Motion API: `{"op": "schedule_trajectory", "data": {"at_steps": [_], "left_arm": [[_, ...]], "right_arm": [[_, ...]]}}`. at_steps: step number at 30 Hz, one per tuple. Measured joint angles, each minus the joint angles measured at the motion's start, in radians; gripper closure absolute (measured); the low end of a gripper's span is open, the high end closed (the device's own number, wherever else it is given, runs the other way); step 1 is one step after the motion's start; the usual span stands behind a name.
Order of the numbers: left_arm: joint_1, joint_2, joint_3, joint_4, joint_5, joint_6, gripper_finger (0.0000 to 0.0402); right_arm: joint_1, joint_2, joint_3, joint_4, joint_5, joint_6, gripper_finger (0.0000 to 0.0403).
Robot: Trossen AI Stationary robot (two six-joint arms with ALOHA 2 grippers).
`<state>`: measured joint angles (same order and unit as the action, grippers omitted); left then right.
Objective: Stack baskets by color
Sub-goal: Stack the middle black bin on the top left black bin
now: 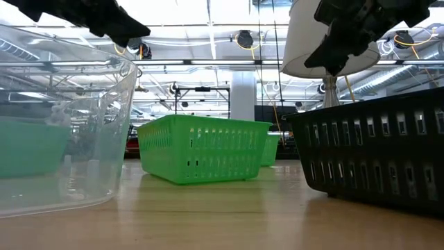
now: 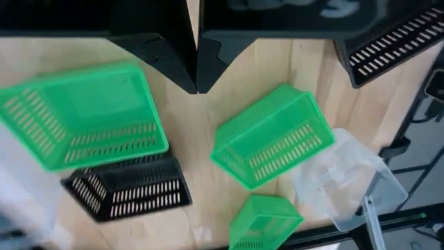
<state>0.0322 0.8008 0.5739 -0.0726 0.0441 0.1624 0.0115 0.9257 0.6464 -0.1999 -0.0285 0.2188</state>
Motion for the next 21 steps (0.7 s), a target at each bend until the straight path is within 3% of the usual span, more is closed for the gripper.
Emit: {"op": "schedule_trajectory", "data": {"at_steps": [7, 15, 21], "left_arm": [[0.0, 0.017, 0.0, 0.025, 0.0, 0.043, 0.0394], [0.0, 0.018, 0.0, 0.011, 0.0, 0.059, 0.0377], [0.0, 0.017, 0.0, -0.004, -0.001, 0.045, 0.0376]], "right_arm": [[0.12, 0.04, 0.0, -0.073, -0.001, 0.156, 0.0375], [0.297, 0.018, 0.031, -0.362, -0.026, 0.386, 0.0322], [0.402, 0.012, 0.041, -0.507, -0.026, 0.211, 0.0297]]}}
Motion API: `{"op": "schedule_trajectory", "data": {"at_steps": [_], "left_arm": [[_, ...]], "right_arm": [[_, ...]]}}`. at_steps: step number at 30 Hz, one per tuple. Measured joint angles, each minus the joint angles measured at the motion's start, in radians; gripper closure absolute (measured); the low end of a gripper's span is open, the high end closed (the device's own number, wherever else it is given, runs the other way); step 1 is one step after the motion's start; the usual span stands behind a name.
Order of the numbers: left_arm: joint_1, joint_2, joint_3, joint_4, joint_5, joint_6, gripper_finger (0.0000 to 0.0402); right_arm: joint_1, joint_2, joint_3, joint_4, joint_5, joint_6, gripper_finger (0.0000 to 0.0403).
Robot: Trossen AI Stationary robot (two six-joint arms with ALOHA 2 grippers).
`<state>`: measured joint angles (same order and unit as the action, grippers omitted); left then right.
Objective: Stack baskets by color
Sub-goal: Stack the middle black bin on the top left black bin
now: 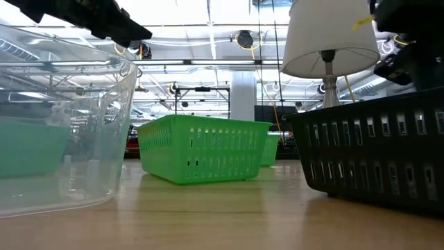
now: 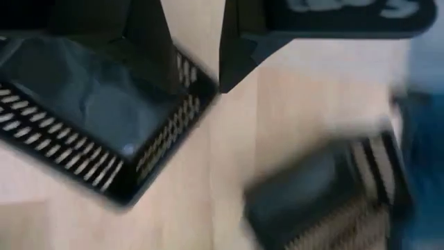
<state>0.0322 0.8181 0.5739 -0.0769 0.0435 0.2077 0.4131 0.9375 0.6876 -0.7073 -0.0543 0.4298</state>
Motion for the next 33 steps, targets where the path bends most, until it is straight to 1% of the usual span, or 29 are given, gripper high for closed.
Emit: {"op": "schedule_trajectory", "data": {"at_steps": [4, 10, 14, 18, 27, 30, 33], "left_arm": [[0.0, 0.0, 0.0, -0.01, 0.0, -0.001, 0.0376], [0.0, 0.0, 0.0, -0.01, 0.0, -0.007, 0.0376], [0.0, 0.0, 0.0, -0.009, 0.0, -0.007, 0.0376], [0.0, 0.0, 0.0, -0.009, 0.0, -0.007, 0.0376], [0.0, 0.0, 0.0, -0.008, 0.0, -0.007, 0.0376], [0.0, 0.0, 0.0, -0.009, 0.0, -0.007, 0.0376], [0.0, 0.0, 0.0, -0.008, 0.0, -0.007, 0.0376]], "right_arm": [[0.017, 0.0, 0.0, -0.059, 0.005, -0.081, 0.0282], [0.017, 0.0, -0.011, -0.083, 0.038, -0.211, 0.0266], [0.016, 0.011, -0.021, -0.082, 0.063, -0.209, 0.0266], [0.016, 0.044, -0.021, -0.082, 0.058, -0.207, 0.0279], [0.016, 0.174, -0.021, -0.082, 0.06, -0.205, 0.0322], [0.016, 0.203, -0.021, -0.082, 0.061, -0.205, 0.0343], [0.016, 0.22, -0.021, -0.082, 0.08, -0.202, 0.0374]]}}
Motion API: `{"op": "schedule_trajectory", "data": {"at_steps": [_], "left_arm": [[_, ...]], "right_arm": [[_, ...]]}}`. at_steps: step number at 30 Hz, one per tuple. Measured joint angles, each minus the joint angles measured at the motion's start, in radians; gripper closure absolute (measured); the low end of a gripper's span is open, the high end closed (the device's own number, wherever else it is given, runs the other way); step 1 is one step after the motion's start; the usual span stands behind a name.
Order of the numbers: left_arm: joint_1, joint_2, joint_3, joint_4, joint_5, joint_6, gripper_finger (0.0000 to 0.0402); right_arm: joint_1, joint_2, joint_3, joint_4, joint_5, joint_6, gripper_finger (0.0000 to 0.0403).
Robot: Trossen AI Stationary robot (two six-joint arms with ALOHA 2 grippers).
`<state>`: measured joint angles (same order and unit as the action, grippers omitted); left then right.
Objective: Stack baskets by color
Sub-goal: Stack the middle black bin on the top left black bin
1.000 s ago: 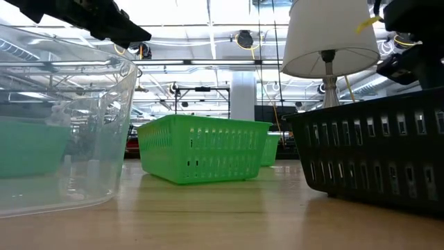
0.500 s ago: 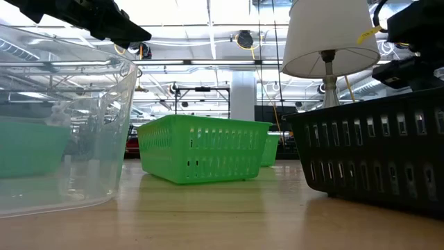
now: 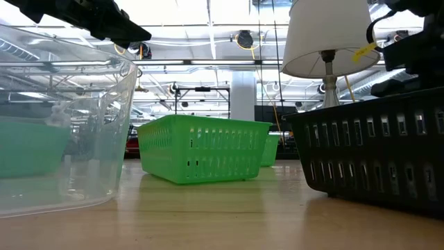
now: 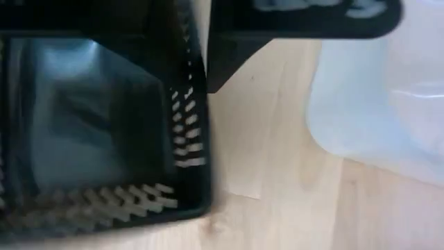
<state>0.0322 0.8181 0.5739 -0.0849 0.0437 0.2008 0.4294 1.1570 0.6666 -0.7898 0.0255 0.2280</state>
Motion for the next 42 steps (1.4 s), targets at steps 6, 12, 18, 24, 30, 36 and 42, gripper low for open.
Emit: {"op": "schedule_trajectory", "data": {"at_steps": [6, 12, 18, 24, 30, 36, 42], "left_arm": [[0.0, 0.0, 0.0, 0.013, 0.0, 0.0, 0.0376], [0.0, 0.0, 0.0, 0.018, 0.0, 0.0, 0.0376], [0.0, 0.0, 0.0, 0.078, -0.022, 0.015, 0.0376], [-0.001, 0.0, 0.0, 0.127, -0.028, 0.056, 0.0376], [-0.019, 0.001, 0.0, 0.148, -0.028, 0.074, 0.0375], [-0.075, 0.1, 0.006, 0.257, -0.091, 0.135, 0.0347], [-0.122, 0.284, 0.144, 0.245, -0.116, 0.134, 0.0253]], "right_arm": [[0.0, 0.002, 0.007, -0.009, 0.048, 0.016, 0.0388], [0.0, 0.003, 0.066, 0.003, 0.07, -0.028, 0.0398], [0.005, 0.003, 0.186, 0.003, 0.2, -0.147, 0.04], [0.005, 0.003, 0.267, 0.047, 0.309, -0.284, 0.0402], [0.005, 0.012, 0.268, 0.131, 0.346, -0.377, 0.0402], [-0.003, 0.018, 0.268, 0.224, 0.373, -0.482, 0.0403], [-0.005, 0.022, 0.268, 0.259, 0.372, -0.524, 0.0403]]}}
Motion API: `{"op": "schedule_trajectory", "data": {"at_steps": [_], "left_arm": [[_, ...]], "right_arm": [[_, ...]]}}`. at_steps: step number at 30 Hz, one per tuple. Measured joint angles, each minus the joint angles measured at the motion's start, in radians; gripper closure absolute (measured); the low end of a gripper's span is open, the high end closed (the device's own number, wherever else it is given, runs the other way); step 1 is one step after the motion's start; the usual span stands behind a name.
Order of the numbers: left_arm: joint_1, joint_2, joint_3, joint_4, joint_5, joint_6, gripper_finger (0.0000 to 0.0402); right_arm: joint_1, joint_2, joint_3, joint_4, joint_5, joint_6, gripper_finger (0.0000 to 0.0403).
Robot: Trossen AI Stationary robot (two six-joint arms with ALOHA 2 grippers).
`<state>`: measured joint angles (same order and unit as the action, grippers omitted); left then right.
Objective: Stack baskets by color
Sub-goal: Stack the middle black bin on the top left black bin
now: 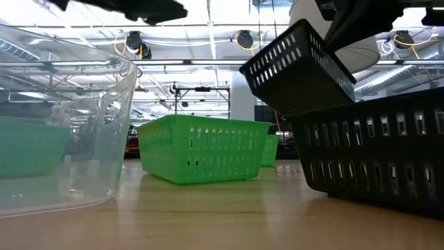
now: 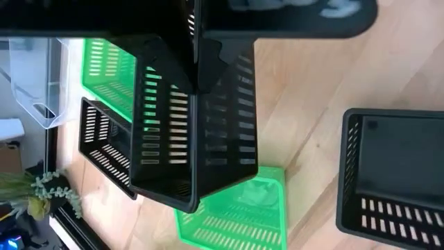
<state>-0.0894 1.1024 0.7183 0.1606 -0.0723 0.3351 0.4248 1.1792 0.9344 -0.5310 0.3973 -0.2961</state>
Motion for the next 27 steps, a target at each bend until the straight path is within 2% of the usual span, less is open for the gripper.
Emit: {"op": "schedule_trajectory", "data": {"at_steps": [4, 8, 14, 18, 22, 27], "left_arm": [[-0.039, 0.152, 0.144, -0.087, 0.002, -0.007, 0.0203], [-0.071, 0.294, 0.308, -0.206, 0.001, -0.001, 0.0187], [-0.104, 0.487, 0.508, -0.355, 0.003, 0.022, 0.0202], [-0.109, 0.582, 0.594, -0.41, 0.003, 0.028, 0.022], [-0.1, 0.645, 0.635, -0.423, 0.002, 0.049, 0.0233], [-0.076, 0.664, 0.646, -0.42, 0.002, 0.063, 0.0241]], "right_arm": [[0.0, 0.001, 0.0, 0.002, 0.001, -0.005, 0.0403], [0.0, 0.001, 0.0, 0.004, 0.0, -0.007, 0.0403], [0.0, 0.001, 0.0, 0.005, 0.0, -0.015, 0.0403], [0.0, 0.001, 0.0, 0.004, -0.001, -0.014, 0.0403], [0.0, 0.001, 0.0, 0.005, -0.002, -0.013, 0.0403], [0.0, 0.001, 0.0, 0.003, -0.005, -0.015, 0.0403]]}}
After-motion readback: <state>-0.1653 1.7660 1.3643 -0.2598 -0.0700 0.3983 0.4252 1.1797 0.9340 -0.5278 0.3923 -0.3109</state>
